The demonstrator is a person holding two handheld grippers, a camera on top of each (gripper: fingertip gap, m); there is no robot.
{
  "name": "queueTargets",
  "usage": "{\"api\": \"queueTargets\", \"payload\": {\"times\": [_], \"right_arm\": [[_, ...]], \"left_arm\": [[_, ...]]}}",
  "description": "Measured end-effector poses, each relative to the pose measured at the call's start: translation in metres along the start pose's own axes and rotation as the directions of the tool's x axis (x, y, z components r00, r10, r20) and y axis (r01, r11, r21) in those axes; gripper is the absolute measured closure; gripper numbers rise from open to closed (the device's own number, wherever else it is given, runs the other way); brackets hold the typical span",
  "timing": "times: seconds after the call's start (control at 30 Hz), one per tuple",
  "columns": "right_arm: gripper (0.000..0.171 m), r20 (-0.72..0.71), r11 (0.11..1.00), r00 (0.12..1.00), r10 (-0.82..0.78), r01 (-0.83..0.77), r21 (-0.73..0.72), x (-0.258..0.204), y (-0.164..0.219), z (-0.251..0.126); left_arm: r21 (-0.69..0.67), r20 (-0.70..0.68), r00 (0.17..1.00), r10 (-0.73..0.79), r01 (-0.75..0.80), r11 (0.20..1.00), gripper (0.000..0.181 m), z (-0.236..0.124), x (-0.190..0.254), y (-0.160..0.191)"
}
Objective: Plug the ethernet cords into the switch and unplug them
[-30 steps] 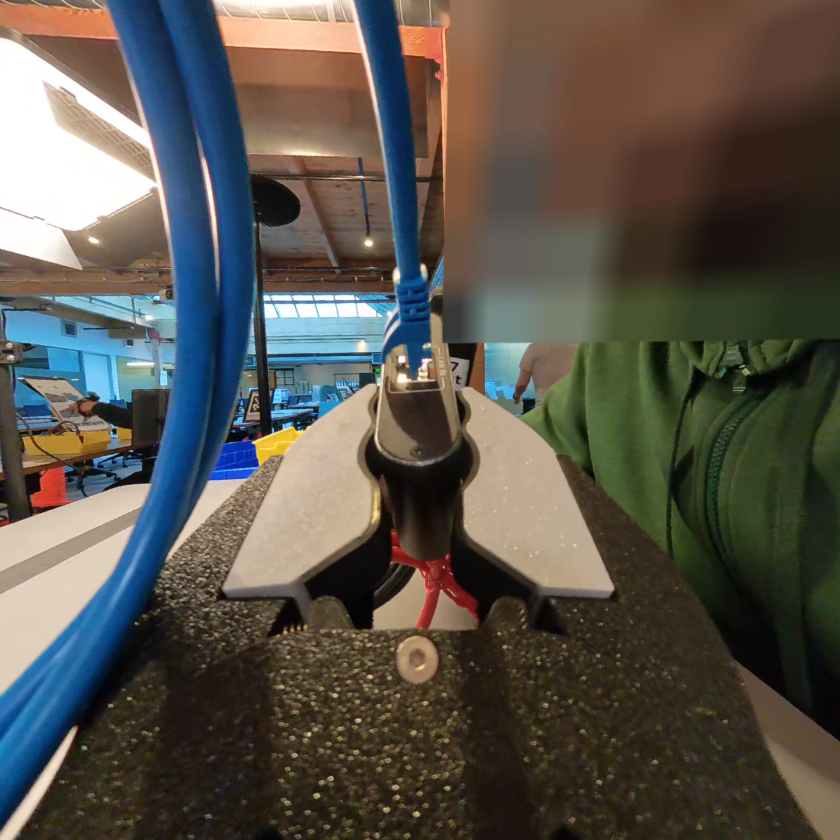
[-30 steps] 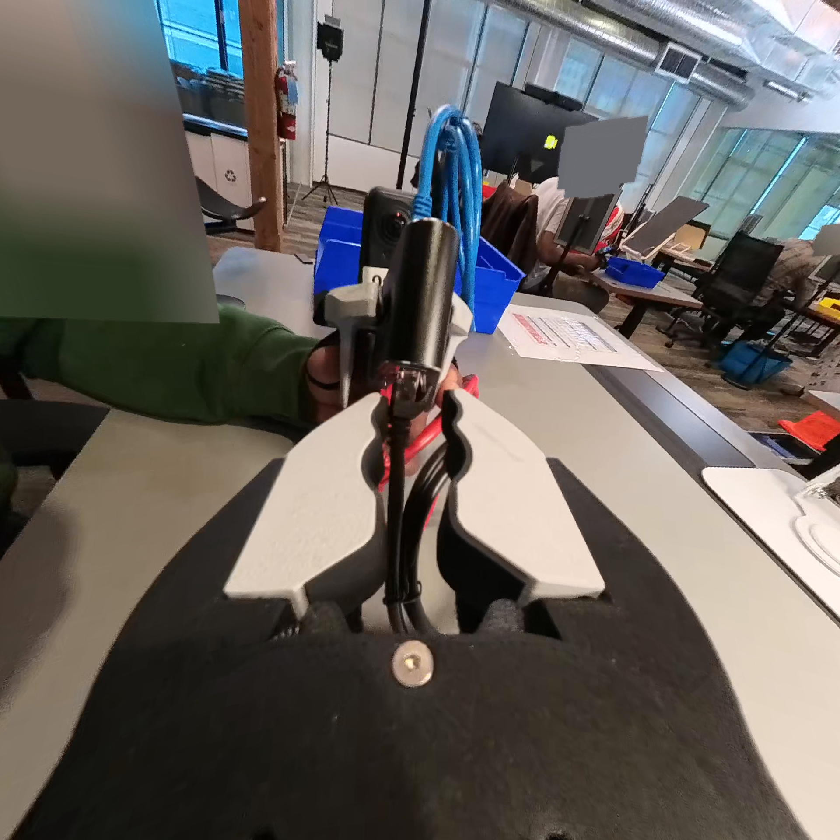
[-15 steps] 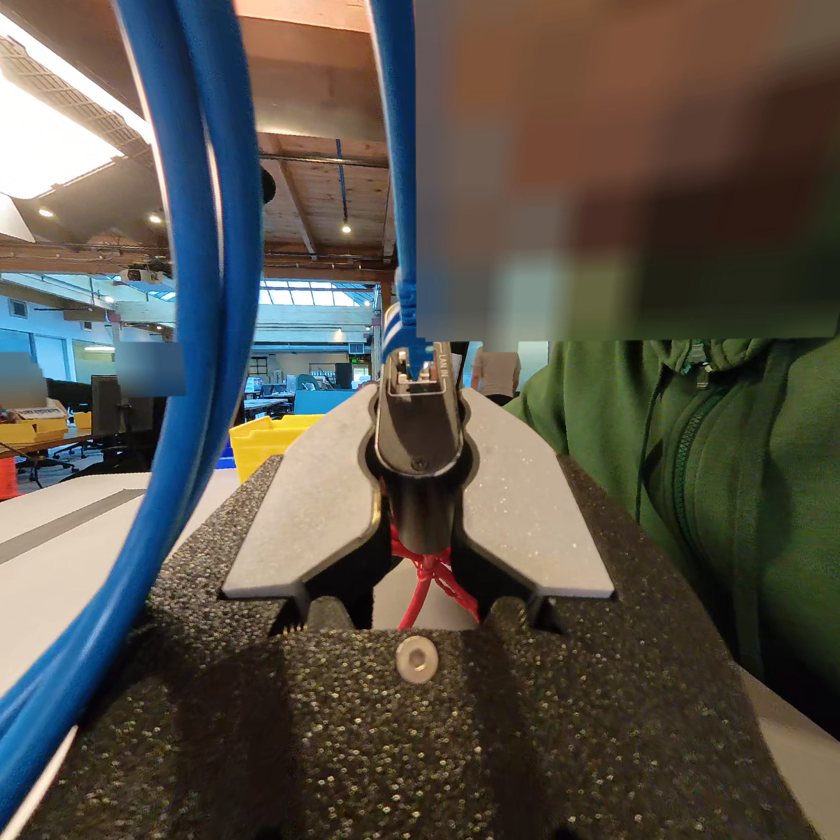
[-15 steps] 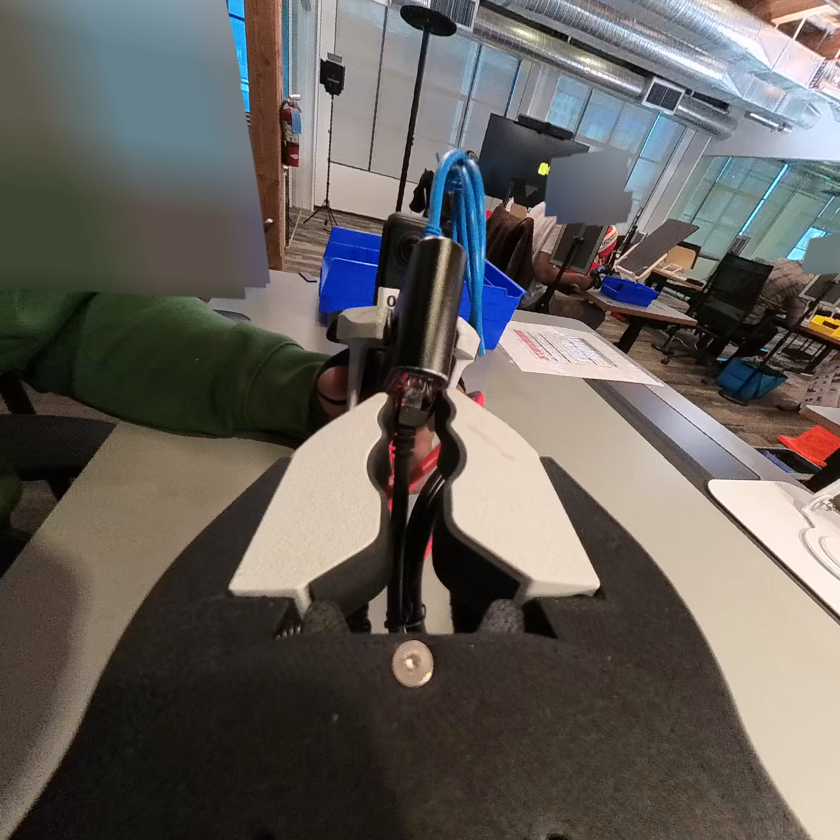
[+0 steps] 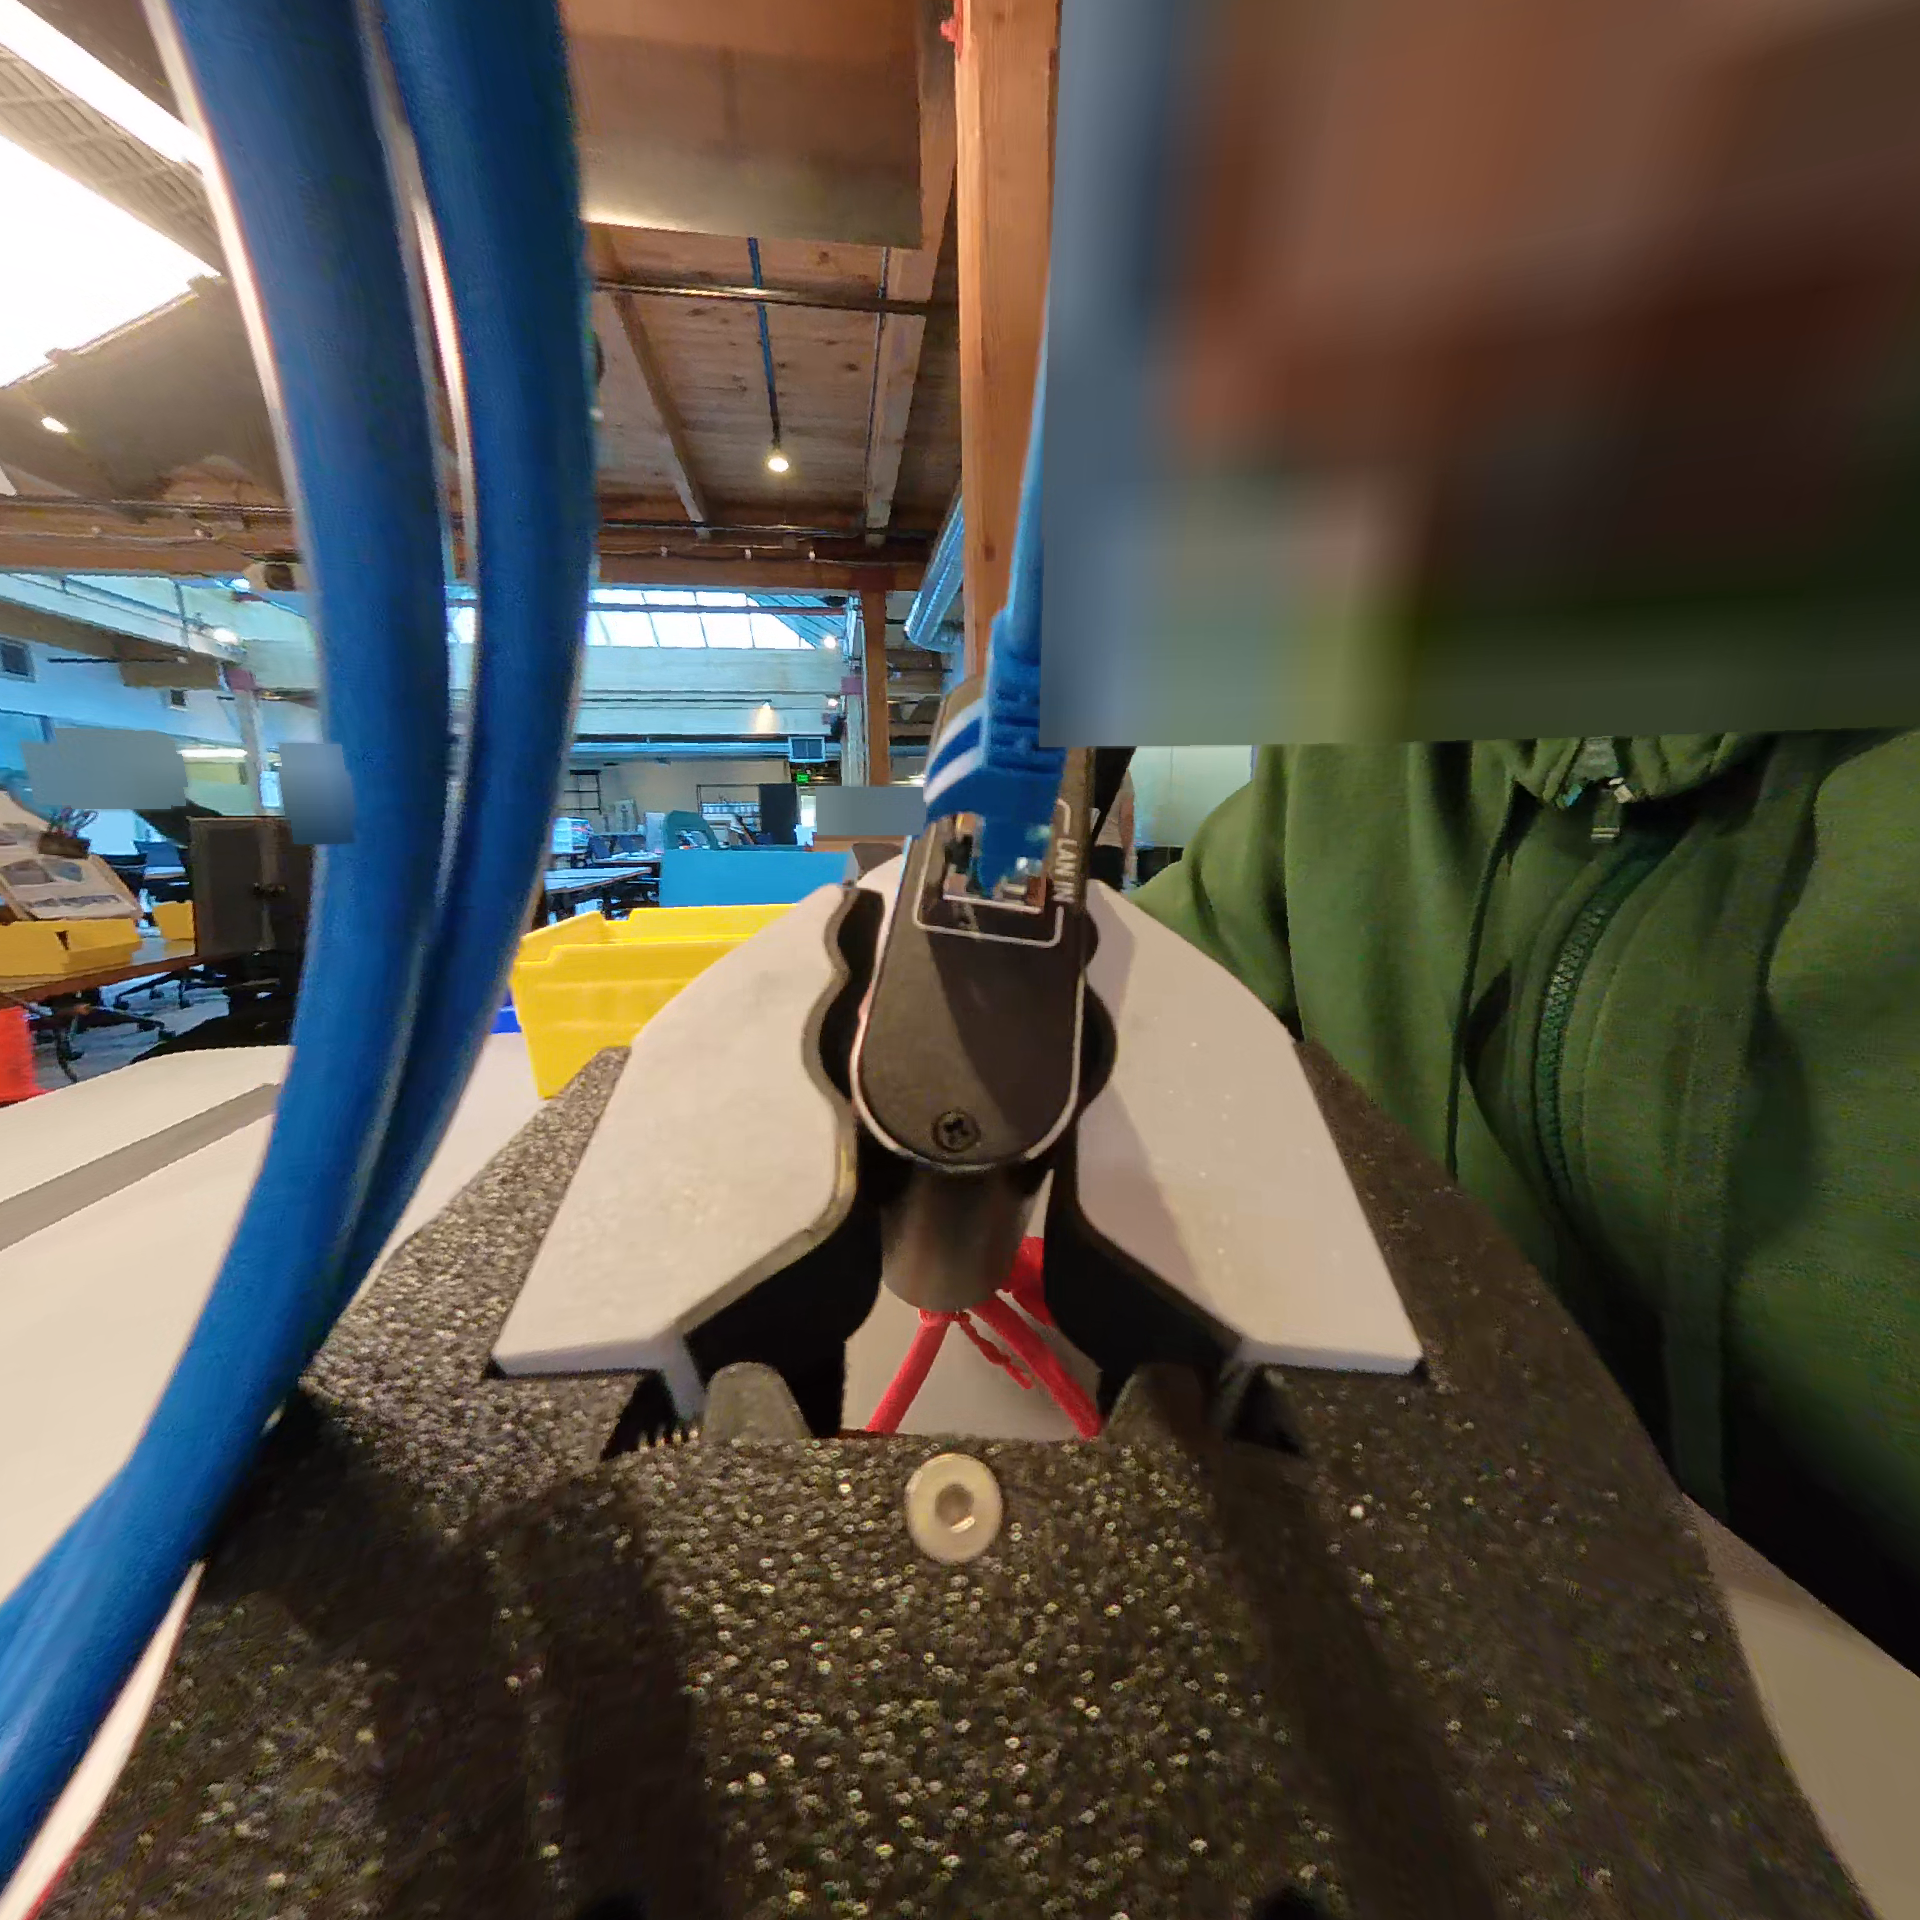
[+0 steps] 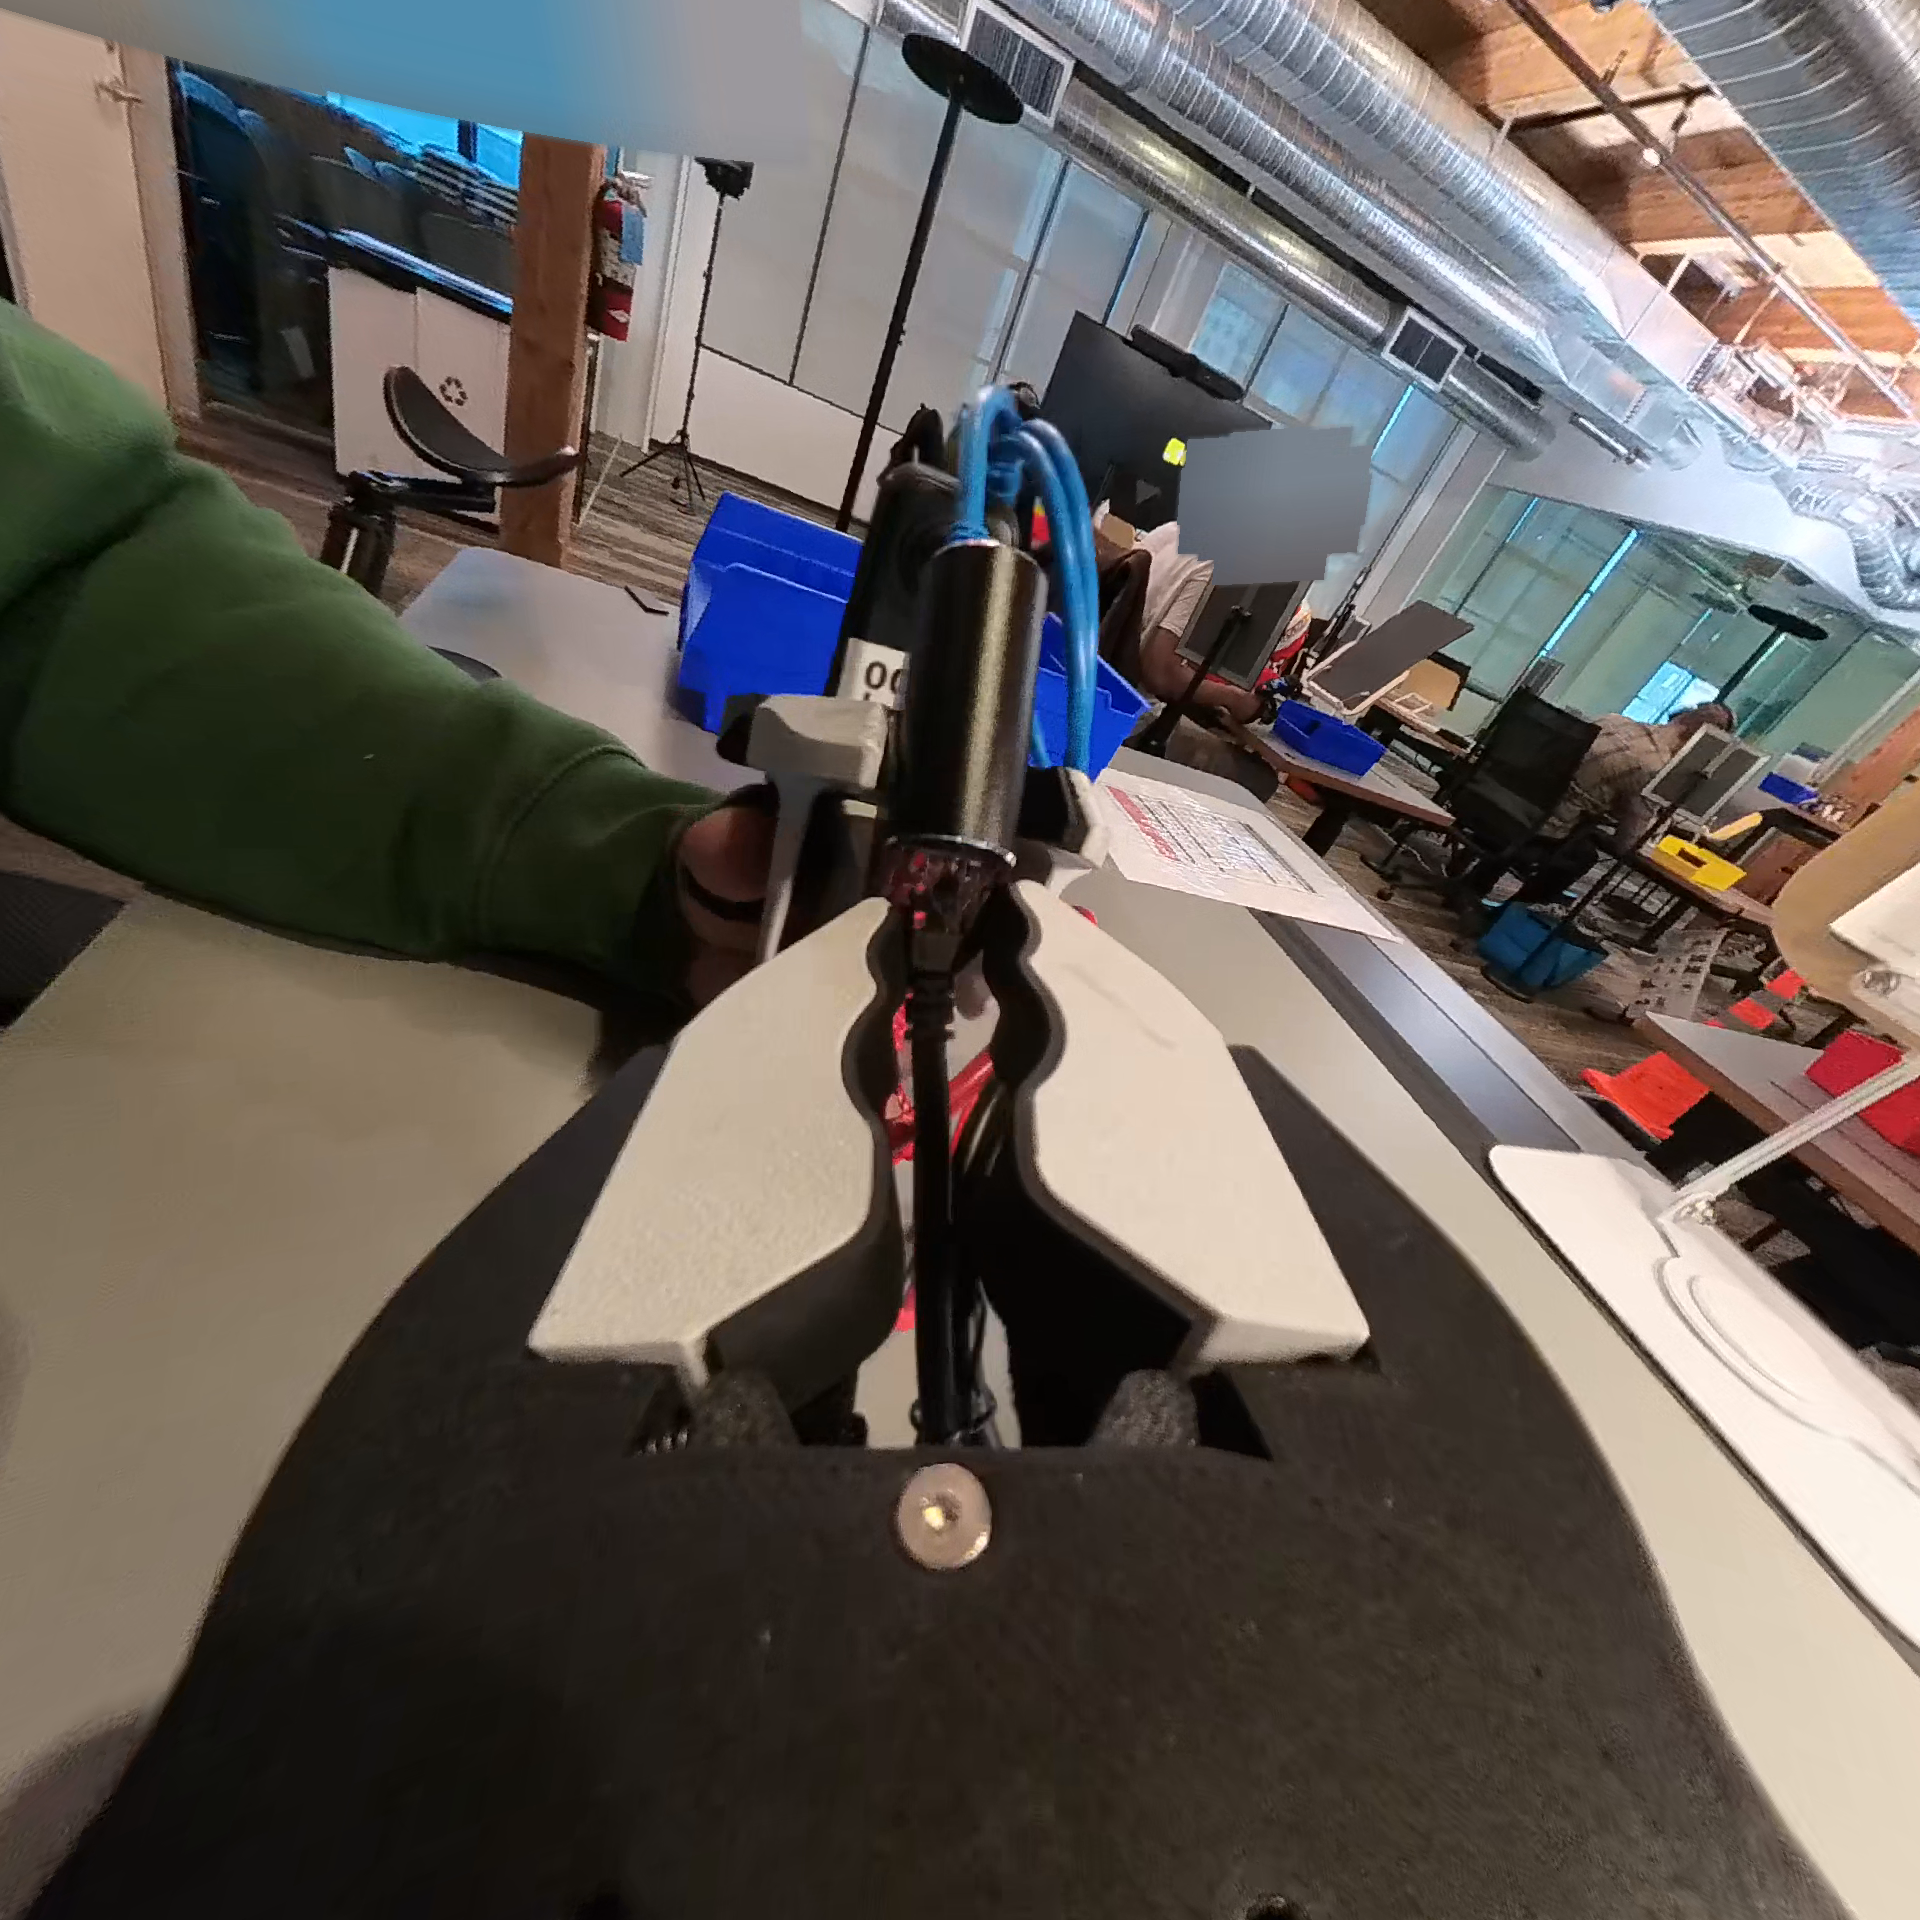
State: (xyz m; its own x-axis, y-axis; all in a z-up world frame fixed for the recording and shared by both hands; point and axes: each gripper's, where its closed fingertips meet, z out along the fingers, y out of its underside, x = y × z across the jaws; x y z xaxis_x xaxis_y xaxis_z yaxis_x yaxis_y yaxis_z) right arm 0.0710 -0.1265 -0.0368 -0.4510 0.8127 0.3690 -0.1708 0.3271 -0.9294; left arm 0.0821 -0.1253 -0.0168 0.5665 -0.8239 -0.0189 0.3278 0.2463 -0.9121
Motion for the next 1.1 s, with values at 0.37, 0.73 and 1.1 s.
{"api": "queueTargets", "payload": {"times": [0.37, 0.73, 1.1], "right_arm": [[0.154, 0.023, 0.974, 0.975, -0.22, 0.219, 0.055, -0.008, -0.006, -0.005], [0.147, -0.081, 0.977, 0.974, -0.211, 0.212, 0.003, 0.0, -0.008, -0.006], [0.152, -0.023, 0.997, 0.998, -0.063, 0.062, -0.034, -0.002, -0.005, -0.003]], "left_arm": [[0.025, -0.091, 0.991, -0.097, 0.1, 0.995, 0.147, 0.003, 0.009, -0.001], [0.056, -0.055, 0.992, -0.112, 0.115, 0.992, 0.147, 0.001, 0.003, -0.005], [0.071, -0.05, 0.992, -0.113, 0.116, 0.991, 0.148, -0.001, 0.003, -0.008]]}}
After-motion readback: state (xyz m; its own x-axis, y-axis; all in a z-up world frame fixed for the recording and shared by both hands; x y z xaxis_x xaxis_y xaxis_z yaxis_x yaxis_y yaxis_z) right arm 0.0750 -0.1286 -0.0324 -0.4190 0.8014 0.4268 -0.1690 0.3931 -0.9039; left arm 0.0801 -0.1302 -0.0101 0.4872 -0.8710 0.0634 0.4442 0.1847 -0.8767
